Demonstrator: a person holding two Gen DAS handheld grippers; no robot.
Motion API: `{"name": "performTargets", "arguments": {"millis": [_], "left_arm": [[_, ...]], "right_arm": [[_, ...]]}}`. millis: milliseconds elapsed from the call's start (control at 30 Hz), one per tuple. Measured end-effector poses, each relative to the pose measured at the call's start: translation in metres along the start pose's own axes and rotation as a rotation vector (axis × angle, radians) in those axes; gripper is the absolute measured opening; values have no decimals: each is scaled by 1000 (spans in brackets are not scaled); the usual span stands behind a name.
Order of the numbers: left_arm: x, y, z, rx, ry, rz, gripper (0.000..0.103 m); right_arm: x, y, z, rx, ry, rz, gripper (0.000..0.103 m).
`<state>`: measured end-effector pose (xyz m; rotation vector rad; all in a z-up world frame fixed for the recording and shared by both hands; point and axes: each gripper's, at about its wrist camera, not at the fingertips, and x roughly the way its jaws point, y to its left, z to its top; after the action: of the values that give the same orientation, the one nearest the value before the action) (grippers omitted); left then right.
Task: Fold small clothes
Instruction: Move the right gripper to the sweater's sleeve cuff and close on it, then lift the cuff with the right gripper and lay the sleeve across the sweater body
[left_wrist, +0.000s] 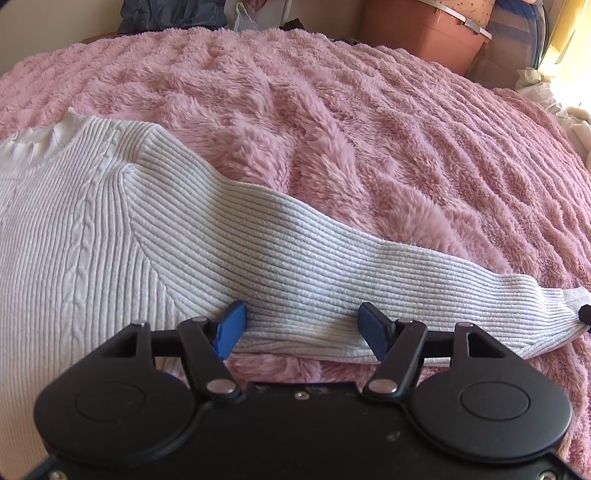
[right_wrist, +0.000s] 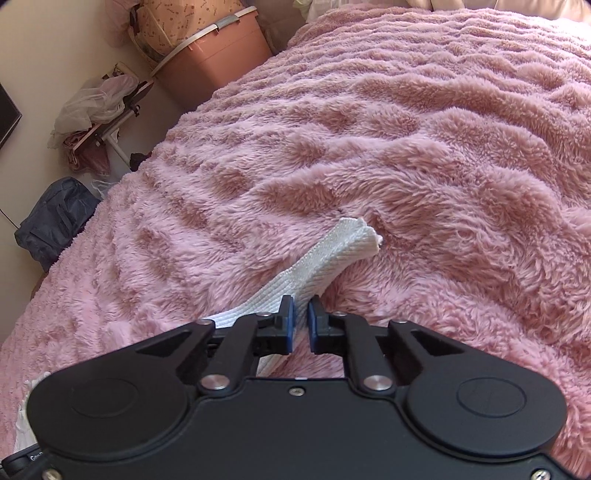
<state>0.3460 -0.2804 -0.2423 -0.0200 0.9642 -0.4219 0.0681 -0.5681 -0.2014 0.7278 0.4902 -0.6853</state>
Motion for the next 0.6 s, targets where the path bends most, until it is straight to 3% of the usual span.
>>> {"name": "performTargets", "arguments": {"millis": [200,300,433,600], "left_arm": [[-8,16,7,-37,12,-83,71],[-39,39,14,-111,-12,-129,71],[-96,80,9,-135,-86,-71,71],[-150,143,-23,-192,-108,-8,71]], "right_arm": [[-22,23,7,-27,-44,28,9],[-39,43,12,-54,-74,62,9],[-62,81,14,-100,-117,134,9],[-77,145,4,-157,-140,260,9]]}}
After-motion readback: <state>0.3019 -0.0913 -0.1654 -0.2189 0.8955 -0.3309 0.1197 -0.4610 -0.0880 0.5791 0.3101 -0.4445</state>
